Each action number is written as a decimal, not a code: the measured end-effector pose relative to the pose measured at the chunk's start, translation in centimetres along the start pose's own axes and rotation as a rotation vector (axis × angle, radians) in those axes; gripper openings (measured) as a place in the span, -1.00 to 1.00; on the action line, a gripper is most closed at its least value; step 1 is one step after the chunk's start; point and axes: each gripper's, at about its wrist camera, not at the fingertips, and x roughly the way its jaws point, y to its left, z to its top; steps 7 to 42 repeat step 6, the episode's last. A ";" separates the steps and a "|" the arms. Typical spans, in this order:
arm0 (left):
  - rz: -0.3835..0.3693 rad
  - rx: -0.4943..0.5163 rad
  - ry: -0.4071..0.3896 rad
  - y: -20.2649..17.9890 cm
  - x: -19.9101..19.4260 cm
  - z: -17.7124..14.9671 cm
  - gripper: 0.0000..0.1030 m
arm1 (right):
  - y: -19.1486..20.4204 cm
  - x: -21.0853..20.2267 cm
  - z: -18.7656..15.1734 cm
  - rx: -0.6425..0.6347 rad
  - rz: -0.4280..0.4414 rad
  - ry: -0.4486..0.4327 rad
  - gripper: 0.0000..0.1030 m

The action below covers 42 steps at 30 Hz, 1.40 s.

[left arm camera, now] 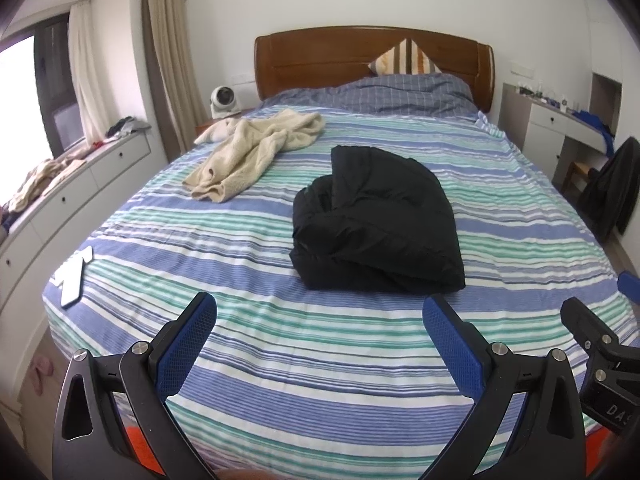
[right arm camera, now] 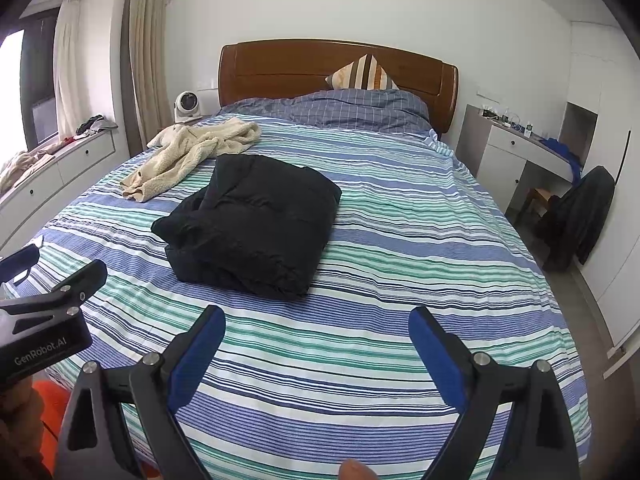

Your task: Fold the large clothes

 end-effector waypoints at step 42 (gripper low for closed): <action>0.023 0.004 -0.029 -0.2 -0.1 -0.2 0.99 | -0.3 0.4 -0.2 0.013 0.003 0.010 0.83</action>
